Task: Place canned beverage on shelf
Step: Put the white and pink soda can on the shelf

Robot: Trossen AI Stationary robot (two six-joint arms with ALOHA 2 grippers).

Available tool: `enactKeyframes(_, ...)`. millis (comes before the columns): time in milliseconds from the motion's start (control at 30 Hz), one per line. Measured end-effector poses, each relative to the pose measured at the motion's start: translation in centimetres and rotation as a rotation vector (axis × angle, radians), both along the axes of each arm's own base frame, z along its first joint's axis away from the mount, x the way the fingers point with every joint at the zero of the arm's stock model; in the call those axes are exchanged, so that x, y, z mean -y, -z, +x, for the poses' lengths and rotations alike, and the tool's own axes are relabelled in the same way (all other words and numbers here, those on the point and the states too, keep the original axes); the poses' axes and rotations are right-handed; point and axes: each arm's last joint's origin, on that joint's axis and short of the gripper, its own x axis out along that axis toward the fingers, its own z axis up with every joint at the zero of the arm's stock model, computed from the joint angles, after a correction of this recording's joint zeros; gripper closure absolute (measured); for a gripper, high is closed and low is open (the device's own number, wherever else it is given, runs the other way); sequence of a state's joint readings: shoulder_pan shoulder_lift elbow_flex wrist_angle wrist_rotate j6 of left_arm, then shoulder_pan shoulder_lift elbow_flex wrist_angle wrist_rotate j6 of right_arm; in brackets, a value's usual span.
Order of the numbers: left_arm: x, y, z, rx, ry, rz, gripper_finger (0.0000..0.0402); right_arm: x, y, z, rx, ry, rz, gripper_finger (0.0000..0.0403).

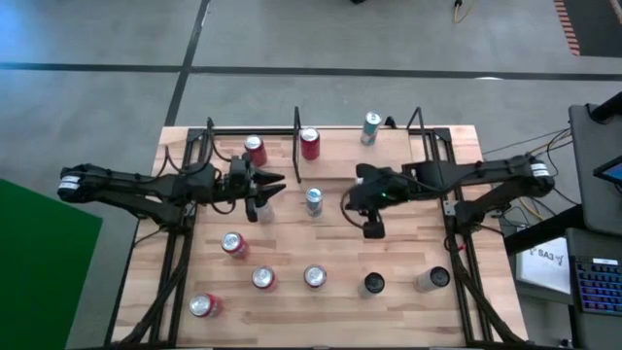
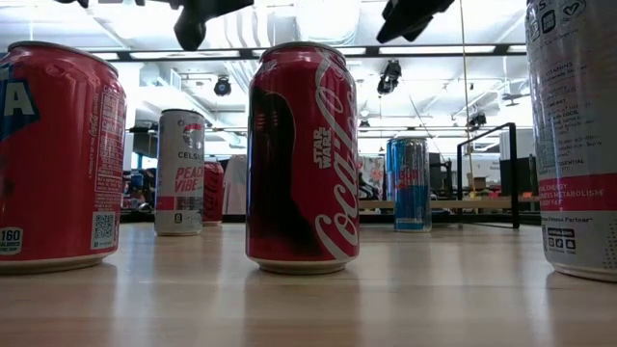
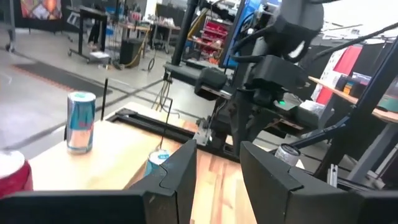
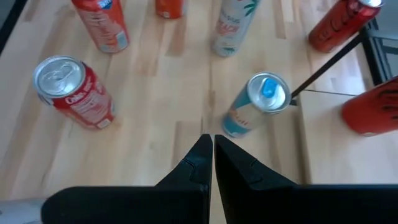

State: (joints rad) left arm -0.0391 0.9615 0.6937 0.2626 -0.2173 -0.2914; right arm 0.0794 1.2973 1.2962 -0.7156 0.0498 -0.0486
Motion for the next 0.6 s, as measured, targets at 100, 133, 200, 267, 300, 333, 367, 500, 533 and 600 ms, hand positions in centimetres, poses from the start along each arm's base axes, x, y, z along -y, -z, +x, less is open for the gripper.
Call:
enactKeyframes(100, 0.0, 0.1, 0.0, -0.007, -0.001, -0.026, 0.0293, -0.5, 0.7, -0.4, 0.008, 0.001, 0.015, 0.0394)
enactKeyframes(133, 0.0, 0.2, 0.0, -0.011, 0.000, -0.032, 0.0293, -0.6, 1.0, -0.4, 0.017, 0.000, 0.019, 0.0394)
enactKeyframes(200, 0.0, 0.2, 0.0, -0.012, -0.001, -0.044, 0.0293, -0.8, 1.4, -0.5, 0.034, -0.002, 0.027, 0.0394)
enactKeyframes(267, 0.0, 0.3, 0.0, -0.017, -0.001, -0.056, 0.0293, -0.9, 1.9, -0.6, 0.048, -0.005, 0.031, 0.0394)
enactKeyframes(300, 0.0, 0.3, 0.0, -0.023, -0.001, -0.060, 0.0293, -1.0, 2.1, -0.6, 0.053, -0.008, 0.032, 0.0394)
enactKeyframes(333, 0.0, 0.4, 0.0, -0.028, 0.000, -0.063, 0.0293, -1.1, 2.4, -0.6, 0.059, -0.010, 0.032, 0.0394)
enactKeyframes(367, 0.0, 0.4, 0.0, -0.031, 0.000, -0.066, 0.0293, -1.1, 2.6, -0.7, 0.067, -0.010, 0.033, 0.0394)
enactKeyframes(500, 0.0, 0.5, 0.1, -0.030, 0.000, -0.074, 0.0293, -1.1, 3.6, -0.7, 0.118, -0.012, 0.038, 0.0394)
enactKeyframes(533, 0.0, 0.5, 0.2, -0.033, -0.001, -0.077, 0.0293, -1.1, 3.8, -0.7, 0.133, -0.012, 0.039, 0.0394)
enactKeyframes(600, 0.1, 0.7, 0.3, -0.037, 0.000, -0.086, 0.0293, -1.1, 4.2, -0.7, 0.159, -0.015, 0.039, 0.0394)
